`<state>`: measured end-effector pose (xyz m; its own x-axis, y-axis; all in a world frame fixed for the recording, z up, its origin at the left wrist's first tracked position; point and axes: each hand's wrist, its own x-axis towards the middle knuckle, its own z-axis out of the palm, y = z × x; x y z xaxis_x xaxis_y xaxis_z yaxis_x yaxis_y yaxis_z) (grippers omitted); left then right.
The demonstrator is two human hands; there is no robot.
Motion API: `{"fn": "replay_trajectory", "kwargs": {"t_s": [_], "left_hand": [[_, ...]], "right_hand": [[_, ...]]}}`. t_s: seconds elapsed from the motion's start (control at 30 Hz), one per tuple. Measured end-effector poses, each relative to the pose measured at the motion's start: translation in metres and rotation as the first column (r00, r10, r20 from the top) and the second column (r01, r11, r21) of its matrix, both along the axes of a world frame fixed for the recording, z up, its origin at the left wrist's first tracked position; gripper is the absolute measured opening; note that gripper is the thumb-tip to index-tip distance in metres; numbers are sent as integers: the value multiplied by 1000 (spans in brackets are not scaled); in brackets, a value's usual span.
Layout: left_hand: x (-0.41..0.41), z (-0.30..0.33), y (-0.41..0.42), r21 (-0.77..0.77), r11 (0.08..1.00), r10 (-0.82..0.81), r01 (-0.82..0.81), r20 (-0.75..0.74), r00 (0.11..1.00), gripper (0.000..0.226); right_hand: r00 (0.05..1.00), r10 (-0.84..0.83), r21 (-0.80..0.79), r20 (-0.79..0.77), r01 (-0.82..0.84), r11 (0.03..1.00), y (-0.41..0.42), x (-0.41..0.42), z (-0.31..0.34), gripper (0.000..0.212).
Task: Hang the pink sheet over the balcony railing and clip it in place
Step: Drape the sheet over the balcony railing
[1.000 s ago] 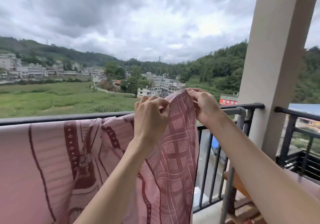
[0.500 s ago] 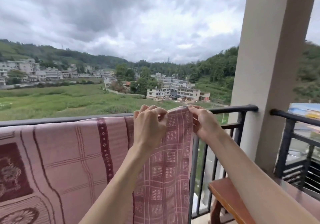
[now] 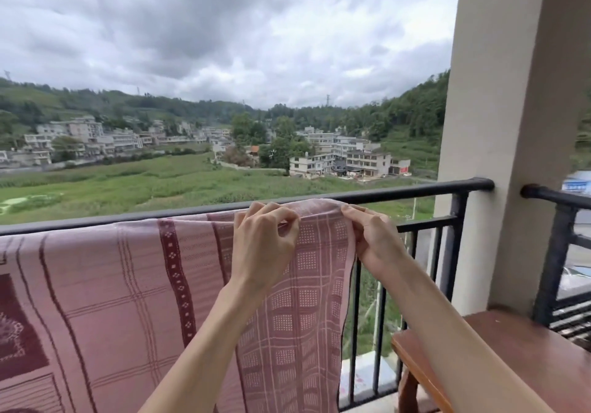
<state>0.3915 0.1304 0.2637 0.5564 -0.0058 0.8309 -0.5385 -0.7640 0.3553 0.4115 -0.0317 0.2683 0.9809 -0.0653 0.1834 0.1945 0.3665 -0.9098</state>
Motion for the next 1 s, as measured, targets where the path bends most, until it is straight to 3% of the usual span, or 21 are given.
{"fn": "replay_trajectory", "kwargs": {"t_s": [0.17, 0.33, 0.6, 0.7, 0.87, 0.93, 1.0], "left_hand": [[-6, 20, -12, -101, 994, 40, -35, 48, 998, 13], [-11, 28, -42, -131, 990, 46, -45, 1, 999, 16], [-34, -31, -49, -88, 986, 142, -144, -27, 989, 12], [-33, -37, -46, -74, 984, 156, -159, -46, 987, 12], [-32, -48, -36, -89, 982, 163, -169, -69, 984, 10], [-33, -51, -34, -83, 986, 140, -146, -82, 987, 9], [-34, -52, -30, -64, 989, 127, -133, -86, 988, 8]], "right_hand": [[997, 41, 14, 66, -42, 999, -5, 13, 31, 18], [996, 12, 42, 94, -16, 999, -24, 17, 42, 4], [990, 133, 92, 45, -137, 986, -35, -5, -31, 10], [977, 211, 74, -7, -210, 975, -34, -5, -34, 8], [959, 246, -124, -140, -264, 957, -23, 16, -11, 39], [904, 355, -155, -240, -397, 905, -17, 21, -1, 43], [815, 484, -51, -319, -524, 850, -12, 24, 9, 42]]}}
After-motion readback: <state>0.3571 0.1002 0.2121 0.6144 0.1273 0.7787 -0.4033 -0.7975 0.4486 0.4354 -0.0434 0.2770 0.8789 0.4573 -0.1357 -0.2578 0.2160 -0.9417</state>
